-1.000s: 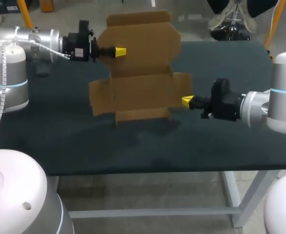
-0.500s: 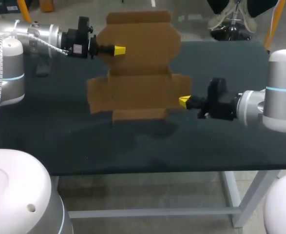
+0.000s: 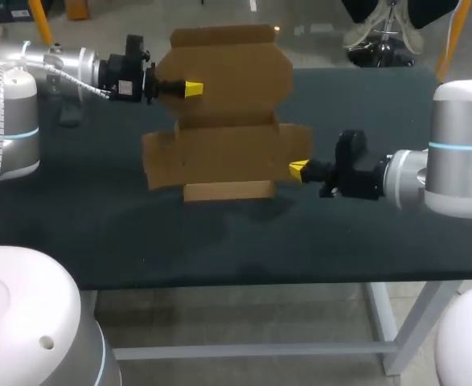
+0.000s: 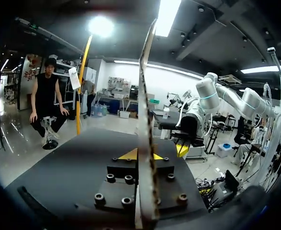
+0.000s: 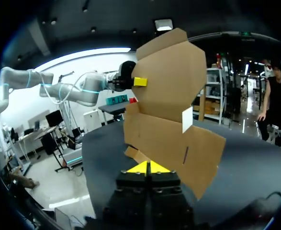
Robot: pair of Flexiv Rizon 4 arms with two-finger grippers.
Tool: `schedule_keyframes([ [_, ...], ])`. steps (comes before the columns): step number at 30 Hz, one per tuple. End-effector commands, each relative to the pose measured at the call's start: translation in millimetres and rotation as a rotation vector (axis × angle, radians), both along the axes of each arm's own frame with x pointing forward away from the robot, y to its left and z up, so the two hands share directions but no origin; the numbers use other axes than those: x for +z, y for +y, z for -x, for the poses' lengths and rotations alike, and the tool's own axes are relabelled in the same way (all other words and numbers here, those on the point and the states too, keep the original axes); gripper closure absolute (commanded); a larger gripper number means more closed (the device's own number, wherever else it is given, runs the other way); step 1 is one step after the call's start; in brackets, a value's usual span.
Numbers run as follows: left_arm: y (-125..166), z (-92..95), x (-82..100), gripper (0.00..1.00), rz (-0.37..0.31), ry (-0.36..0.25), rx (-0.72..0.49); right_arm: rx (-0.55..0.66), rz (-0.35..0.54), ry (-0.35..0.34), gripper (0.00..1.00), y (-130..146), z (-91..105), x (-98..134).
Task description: Assemble the packaging by folding the flat box into shape, placing the metal phone stand inside, and closing the box properly
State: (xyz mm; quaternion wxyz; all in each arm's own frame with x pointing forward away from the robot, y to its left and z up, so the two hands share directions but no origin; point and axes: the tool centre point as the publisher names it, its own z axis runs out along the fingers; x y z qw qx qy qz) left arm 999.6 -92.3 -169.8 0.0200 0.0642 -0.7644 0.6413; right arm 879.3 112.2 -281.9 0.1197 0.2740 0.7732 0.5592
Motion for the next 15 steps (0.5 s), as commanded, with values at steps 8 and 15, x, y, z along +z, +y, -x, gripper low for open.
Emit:
schedule_keyframes([
  [8,0.5,6.4,-10.0,1.0,0.001,-0.025,-0.026,-0.008,0.016,-0.02,1.0,31.5,0.4,-15.1],
  [15,3.3,6.4,-15.4,1.0,0.0,-0.015,-0.032,-0.062,-0.016,0.018,1.0,43.1,-1.2,-24.6],
])
